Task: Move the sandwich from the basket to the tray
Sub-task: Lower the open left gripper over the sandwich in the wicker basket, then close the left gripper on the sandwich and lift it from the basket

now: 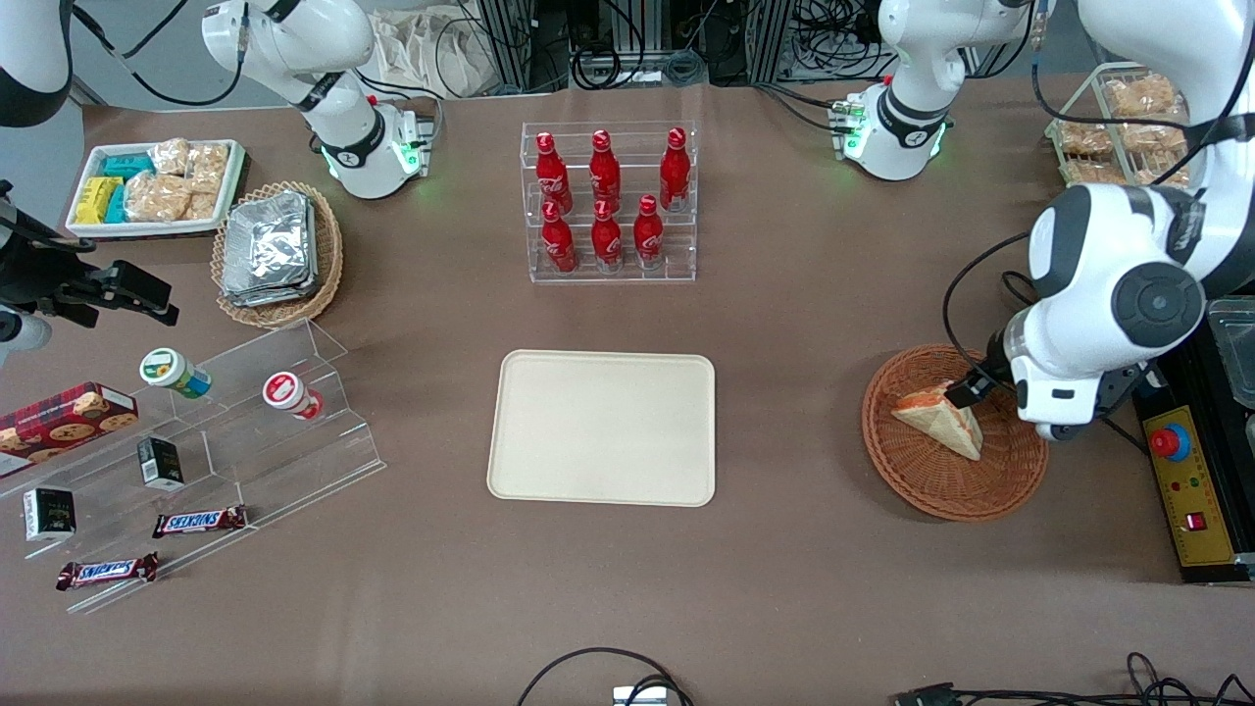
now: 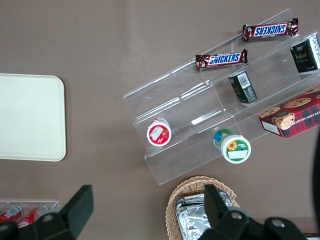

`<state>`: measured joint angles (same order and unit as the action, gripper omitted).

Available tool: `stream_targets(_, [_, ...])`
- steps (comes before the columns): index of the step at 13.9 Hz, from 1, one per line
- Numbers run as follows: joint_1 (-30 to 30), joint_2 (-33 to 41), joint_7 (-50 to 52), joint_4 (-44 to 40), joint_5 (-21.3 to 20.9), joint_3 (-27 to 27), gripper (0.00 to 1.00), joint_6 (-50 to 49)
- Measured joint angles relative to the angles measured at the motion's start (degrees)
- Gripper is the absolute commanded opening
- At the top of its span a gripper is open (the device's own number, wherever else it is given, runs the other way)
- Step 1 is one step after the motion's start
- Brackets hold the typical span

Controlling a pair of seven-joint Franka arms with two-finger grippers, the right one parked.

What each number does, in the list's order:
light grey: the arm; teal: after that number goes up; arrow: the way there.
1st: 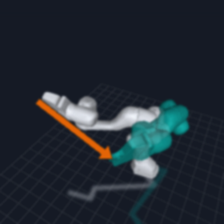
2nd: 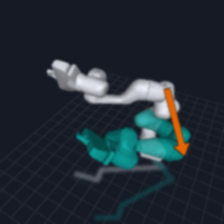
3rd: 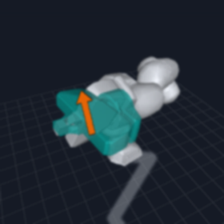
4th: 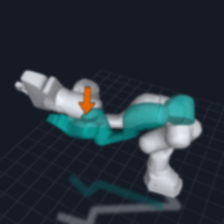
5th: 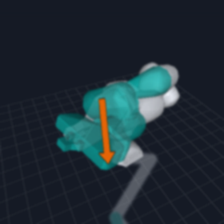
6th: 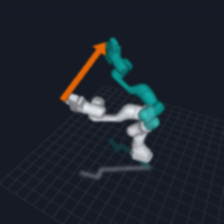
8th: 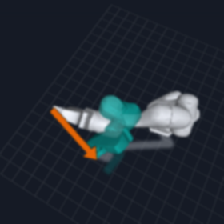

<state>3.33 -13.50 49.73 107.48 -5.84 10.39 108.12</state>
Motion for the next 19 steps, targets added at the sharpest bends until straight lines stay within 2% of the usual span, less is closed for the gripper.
stream_targets(4, [0.11, -2.04, 5.88, 6.14, -1.50, -0.30, 1.00, 9.66])
stream_targets(7, [0.12, -4.27, 10.01, 7.63, -1.56, -0.34, 1.00, 14.58])
stream_targets(15, [0.10, -7.57, 11.91, 7.64, -2.25, -1.56, 1.00, 18.00])
stream_targets(16, [0.12, -7.96, 11.91, 7.64, -2.37, -1.87, 0.90, 18.23])
stream_targets(19, [0.10, -9.13, 13.21, 7.60, -2.93, -2.02, 0.41, 18.78])
